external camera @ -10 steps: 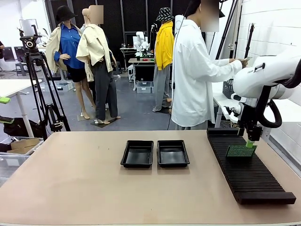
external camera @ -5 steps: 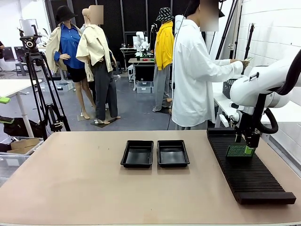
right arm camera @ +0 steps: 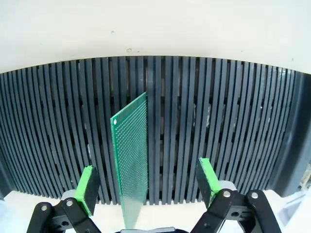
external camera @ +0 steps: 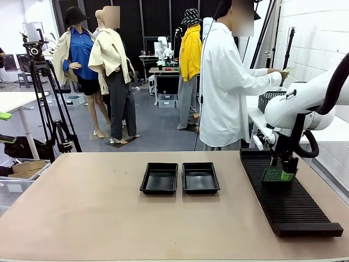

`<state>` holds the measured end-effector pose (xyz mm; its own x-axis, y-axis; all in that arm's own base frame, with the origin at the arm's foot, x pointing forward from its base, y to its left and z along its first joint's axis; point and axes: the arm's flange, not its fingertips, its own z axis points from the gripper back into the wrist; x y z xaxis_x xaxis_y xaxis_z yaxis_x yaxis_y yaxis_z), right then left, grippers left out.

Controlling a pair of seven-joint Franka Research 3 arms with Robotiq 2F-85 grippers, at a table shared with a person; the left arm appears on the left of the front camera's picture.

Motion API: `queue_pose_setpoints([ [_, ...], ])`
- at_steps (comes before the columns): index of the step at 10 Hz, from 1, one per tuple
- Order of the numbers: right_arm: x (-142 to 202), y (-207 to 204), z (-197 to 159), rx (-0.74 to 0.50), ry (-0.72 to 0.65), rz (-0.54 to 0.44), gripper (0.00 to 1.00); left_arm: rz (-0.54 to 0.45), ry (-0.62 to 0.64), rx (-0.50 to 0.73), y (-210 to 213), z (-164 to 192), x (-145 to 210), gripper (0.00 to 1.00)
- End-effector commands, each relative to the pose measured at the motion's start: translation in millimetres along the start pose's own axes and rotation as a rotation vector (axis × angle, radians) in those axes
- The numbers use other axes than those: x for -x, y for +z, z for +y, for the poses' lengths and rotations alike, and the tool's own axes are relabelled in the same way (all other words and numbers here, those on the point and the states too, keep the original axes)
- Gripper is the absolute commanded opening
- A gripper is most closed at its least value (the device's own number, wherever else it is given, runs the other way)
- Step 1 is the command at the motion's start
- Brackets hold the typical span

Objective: Inspect and transfer BCBs to ESD trays.
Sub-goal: Pick up the Blank PCB from the PCB Rack and place it in the left ESD tray.

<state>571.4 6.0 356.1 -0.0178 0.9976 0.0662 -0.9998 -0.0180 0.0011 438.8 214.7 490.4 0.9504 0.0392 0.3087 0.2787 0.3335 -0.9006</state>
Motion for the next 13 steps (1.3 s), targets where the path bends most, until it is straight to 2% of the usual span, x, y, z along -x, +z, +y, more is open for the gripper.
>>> queue_pose_setpoints([
  [1, 0.6, 2.3, 4.1, 0.024, 0.015, -0.011, 1.00, -0.007, -0.001, -0.003, 0.7, -1.7, 1.4, 1.00],
  [3, 2.2, 1.6, 5.3, 0.016, 0.020, -0.006, 0.98, -0.007, -0.001, -0.003, 0.7, -1.7, 1.4, 1.00],
  [4, 1.5, 1.1, 5.9, 0.015, 0.029, 0.002, 0.92, -0.007, -0.001, -0.003, 0.7, -1.7, 1.4, 1.00],
  [6, 2.1, 3.0, 9.1, 0.020, 0.025, 0.005, 0.68, -0.007, -0.001, -0.003, 0.7, -1.7, 1.4, 1.00],
  [10, 1.3, 2.7, 11.1, 0.007, 0.042, 0.012, 0.08, -0.007, -0.001, -0.003, 0.7, -1.7, 1.4, 1.00],
  [11, 1.3, 2.6, 10.9, 0.000, 0.045, 0.016, 0.00, -0.007, -0.001, -0.003, 0.7, -1.7, 1.4, 1.00],
  [13, 0.6, 3.1, 8.2, -0.026, 0.051, 0.022, 0.00, -0.007, -0.001, -0.003, 0.7, -1.7, 1.4, 1.00],
])
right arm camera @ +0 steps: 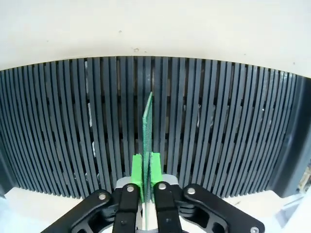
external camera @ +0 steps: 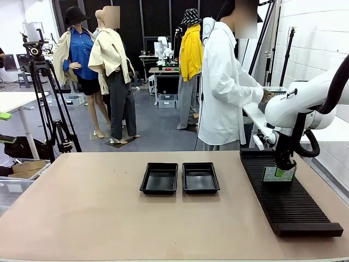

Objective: Inspect and transfer BCBs to ESD trays.
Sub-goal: Pick up the Blank PCB from the PCB Rack and place it in the left ESD tray.

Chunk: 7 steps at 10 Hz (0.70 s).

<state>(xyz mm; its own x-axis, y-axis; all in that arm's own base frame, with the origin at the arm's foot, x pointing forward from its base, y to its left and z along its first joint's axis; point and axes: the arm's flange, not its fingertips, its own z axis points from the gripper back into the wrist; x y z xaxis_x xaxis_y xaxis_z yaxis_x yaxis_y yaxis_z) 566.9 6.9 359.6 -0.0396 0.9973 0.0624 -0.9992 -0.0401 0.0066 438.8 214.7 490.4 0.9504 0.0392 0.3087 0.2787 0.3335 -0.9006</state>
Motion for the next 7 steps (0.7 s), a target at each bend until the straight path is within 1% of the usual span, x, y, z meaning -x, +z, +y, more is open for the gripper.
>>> queue_pose_setpoints([
  [1, 2.4, -0.1, 3.0, -0.024, 0.034, 0.019, 0.00, -0.007, -0.001, -0.003, 0.7, -1.6, 1.4, 1.00],
  [5, 6.9, 3.3, -1.9, -0.049, 0.042, 0.012, 0.00, -0.007, -0.001, -0.003, 0.7, -1.6, 1.4, 1.00],
  [6, 6.4, 9.1, -2.7, -0.061, 0.040, 0.014, 0.00, -0.007, -0.001, -0.003, 0.7, -1.6, 1.4, 1.00],
  [7, 4.3, 24.1, -0.8, -0.069, 0.038, 0.006, 0.00, -0.007, -0.001, -0.003, 0.7, -1.6, 1.4, 1.00],
])
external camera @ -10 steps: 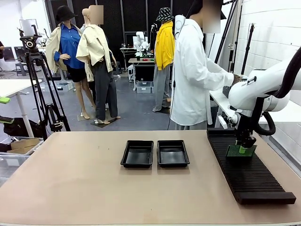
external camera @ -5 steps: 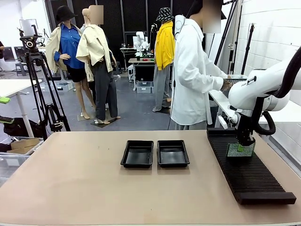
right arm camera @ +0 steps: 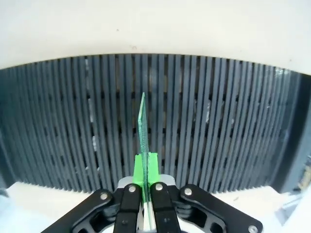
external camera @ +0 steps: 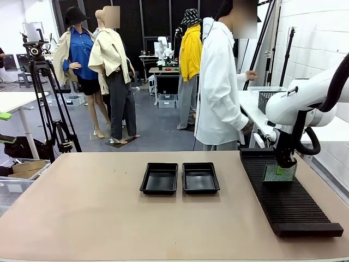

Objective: Inspect and transfer BCBs to ESD trays.
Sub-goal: Pick up the Blank PCB from the PCB Rack and place it in the left ESD tray.

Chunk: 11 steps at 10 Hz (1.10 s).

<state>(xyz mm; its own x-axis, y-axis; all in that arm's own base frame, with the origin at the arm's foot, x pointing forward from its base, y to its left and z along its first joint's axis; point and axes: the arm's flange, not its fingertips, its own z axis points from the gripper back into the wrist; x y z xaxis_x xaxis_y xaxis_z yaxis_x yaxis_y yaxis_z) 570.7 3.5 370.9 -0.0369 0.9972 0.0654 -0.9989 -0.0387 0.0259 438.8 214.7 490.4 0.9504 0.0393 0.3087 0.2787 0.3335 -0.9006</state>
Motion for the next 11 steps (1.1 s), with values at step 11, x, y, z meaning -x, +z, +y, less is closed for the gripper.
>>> queue_pose_setpoints([
  [11, -46.9, 128.0, 28.9, -0.098, -0.353, -0.121, 0.00, -0.007, -0.001, -0.003, 0.7, -1.7, 1.4, 1.00],
])
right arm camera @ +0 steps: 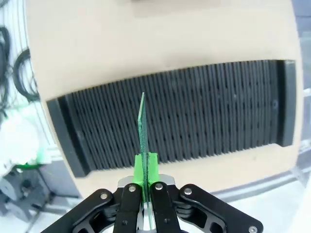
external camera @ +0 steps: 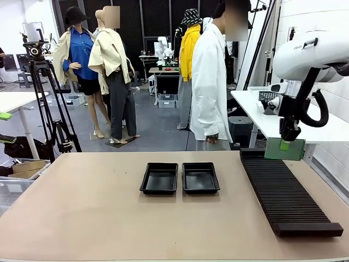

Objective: Inspect and transfer BCBs to ESD trays.
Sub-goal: Pick up the Blank PCB from the PCB Rack and place it in the left ESD tray.

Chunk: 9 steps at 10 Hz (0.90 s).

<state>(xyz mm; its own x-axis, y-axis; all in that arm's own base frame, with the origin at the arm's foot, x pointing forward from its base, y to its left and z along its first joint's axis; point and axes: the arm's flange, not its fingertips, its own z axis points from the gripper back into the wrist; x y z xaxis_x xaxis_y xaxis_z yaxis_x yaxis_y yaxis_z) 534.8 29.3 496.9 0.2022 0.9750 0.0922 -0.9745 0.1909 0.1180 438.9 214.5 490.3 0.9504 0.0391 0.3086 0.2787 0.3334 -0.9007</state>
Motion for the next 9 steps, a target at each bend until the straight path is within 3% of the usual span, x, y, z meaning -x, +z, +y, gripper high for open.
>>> queue_pose_setpoints([
  [1, -23.4, 8.5, -4.4, -0.034, -0.224, -0.150, 0.00, -0.008, -0.001, -0.003, 0.9, -1.7, 1.4, 1.00],
  [4, -42.8, 12.3, -3.5, -0.101, -0.569, -0.330, 0.00, -0.008, -0.001, -0.003, 0.9, -1.7, 1.4, 1.00],
  [9, -97.6, 20.3, -2.3, -0.404, -0.815, -0.574, 0.00, -0.008, -0.001, -0.003, 0.9, -1.7, 1.4, 1.00],
])
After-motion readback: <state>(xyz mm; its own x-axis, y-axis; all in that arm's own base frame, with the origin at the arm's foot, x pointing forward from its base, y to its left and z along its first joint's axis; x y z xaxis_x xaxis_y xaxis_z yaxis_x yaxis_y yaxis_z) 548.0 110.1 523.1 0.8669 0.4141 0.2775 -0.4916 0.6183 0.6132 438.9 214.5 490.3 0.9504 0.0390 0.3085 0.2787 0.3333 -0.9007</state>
